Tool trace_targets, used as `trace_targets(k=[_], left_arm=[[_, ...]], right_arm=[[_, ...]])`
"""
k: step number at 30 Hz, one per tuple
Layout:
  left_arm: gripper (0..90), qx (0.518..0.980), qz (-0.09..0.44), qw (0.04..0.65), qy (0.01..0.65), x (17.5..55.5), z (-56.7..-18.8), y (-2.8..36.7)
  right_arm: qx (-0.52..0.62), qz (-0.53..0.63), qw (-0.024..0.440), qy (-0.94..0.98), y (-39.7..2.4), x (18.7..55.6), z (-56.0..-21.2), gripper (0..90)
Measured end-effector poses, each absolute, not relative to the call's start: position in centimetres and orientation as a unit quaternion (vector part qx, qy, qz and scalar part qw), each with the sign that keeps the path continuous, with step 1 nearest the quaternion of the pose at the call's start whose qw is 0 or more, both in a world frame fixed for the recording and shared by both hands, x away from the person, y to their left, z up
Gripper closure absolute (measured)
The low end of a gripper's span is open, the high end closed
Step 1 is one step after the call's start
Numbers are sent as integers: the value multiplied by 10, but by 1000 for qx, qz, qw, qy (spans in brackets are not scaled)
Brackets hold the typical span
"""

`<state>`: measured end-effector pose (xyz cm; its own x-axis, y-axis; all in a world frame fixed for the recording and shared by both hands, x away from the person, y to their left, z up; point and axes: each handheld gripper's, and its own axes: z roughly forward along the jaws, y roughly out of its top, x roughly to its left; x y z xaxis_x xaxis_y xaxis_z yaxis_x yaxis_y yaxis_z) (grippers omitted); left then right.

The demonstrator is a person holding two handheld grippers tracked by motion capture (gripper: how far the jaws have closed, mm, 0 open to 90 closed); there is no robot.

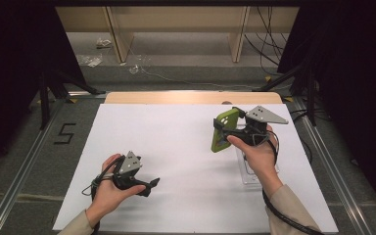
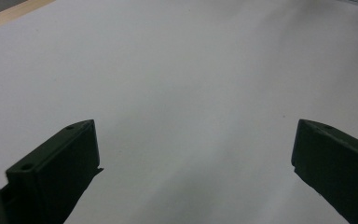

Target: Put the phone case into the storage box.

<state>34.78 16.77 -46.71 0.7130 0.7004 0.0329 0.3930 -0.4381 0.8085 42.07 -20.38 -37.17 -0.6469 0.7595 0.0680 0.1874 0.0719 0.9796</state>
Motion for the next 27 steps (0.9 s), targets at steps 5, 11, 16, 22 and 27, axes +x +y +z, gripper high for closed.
trace_targets(k=[5,11,16,22,27], left_arm=[[4,827,186,415,331,348,-467,168],[4,827,185,415,331,348,-467,168],[4,827,186,414,331,348,-467,168],[4,826,186,415,332,349,-467,169],[5,826,186,415,333,349,-467,170]], right_arm=[[346,590,244,688,-206,421,-370,170],[349,590,247,685,-209,422,-370,171],[352,590,249,683,-213,422,-369,171],[355,591,253,678,-218,423,-366,171],[360,591,258,674,-222,423,-365,171]])
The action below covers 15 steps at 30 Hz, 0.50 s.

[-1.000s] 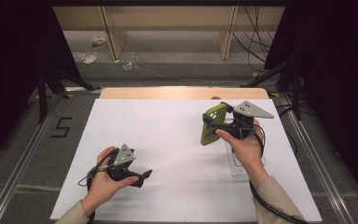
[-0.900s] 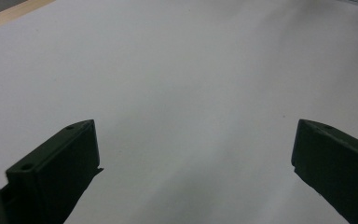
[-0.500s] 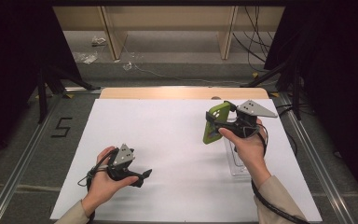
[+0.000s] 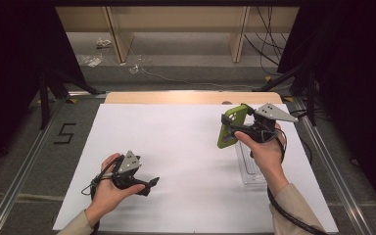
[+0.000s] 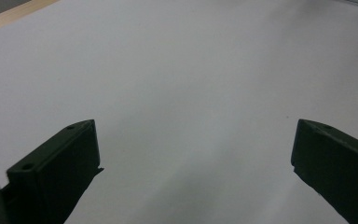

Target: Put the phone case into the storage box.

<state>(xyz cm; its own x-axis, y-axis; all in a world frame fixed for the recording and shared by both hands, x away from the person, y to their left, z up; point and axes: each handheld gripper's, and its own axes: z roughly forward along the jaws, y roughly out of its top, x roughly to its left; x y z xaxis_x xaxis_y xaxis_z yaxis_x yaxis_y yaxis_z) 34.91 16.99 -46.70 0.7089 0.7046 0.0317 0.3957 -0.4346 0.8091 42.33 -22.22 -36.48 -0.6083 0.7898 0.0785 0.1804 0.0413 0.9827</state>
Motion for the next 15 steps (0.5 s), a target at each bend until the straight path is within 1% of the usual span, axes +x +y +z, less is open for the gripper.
trace_targets(k=[15], left_arm=[[7,824,188,416,335,349,-467,171]], right_arm=[[372,592,270,662,-236,425,-361,171]])
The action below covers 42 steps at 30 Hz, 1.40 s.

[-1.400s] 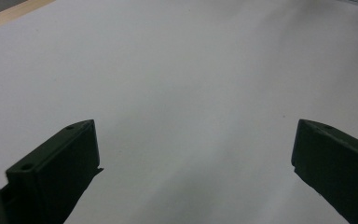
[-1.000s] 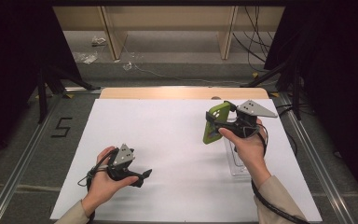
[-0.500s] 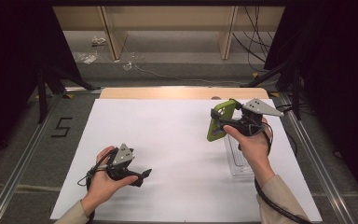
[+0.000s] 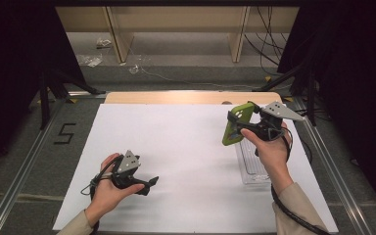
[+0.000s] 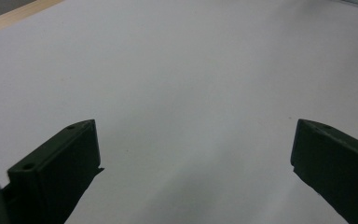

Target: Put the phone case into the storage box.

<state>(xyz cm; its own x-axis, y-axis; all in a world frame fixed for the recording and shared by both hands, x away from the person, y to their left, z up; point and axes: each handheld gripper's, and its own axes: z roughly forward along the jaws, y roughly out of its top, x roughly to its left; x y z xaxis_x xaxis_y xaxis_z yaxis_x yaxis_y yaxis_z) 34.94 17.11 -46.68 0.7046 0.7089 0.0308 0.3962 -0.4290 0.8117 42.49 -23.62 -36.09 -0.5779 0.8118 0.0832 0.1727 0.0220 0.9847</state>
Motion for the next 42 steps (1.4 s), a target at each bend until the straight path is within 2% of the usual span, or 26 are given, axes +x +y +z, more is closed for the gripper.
trace_targets(k=[42], left_arm=[[7,823,188,417,337,350,-468,171]], right_arm=[[410,578,302,638,-263,431,-362,170]])
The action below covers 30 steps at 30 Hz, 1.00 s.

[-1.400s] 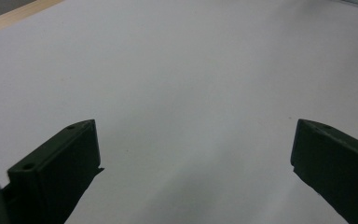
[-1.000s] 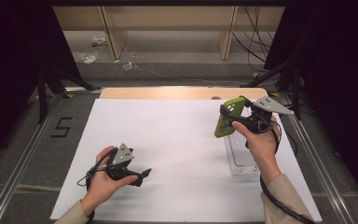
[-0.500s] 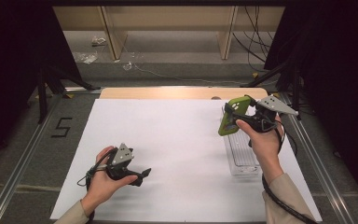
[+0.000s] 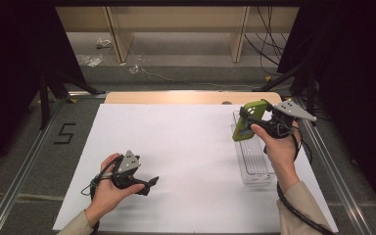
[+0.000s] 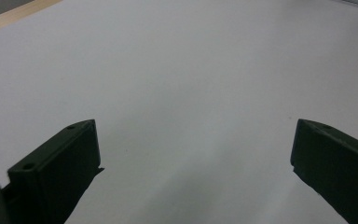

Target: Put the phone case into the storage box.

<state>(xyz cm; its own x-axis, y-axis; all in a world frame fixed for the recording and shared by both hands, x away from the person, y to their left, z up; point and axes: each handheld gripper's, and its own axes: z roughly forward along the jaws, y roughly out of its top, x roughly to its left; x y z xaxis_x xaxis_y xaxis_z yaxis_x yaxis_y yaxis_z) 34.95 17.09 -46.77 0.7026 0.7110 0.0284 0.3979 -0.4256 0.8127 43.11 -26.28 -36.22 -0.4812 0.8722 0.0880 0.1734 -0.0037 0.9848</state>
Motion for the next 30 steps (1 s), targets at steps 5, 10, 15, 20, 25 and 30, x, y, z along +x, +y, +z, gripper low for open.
trace_targets(k=[5,10,15,20,25,30], left_arm=[[7,823,188,417,337,349,-468,171],[7,823,188,417,337,350,-468,171],[7,823,188,417,337,350,-468,171],[7,823,188,417,337,350,-468,171],[7,823,188,417,337,350,-468,171],[7,823,187,417,338,350,-468,171]], right_arm=[[415,577,307,633,-266,432,-362,170],[417,575,309,633,-268,433,-363,170],[420,572,313,631,-270,434,-364,170],[423,570,317,629,-273,434,-365,170],[425,568,319,628,-274,435,-366,170],[427,566,324,627,-274,436,-367,170]])
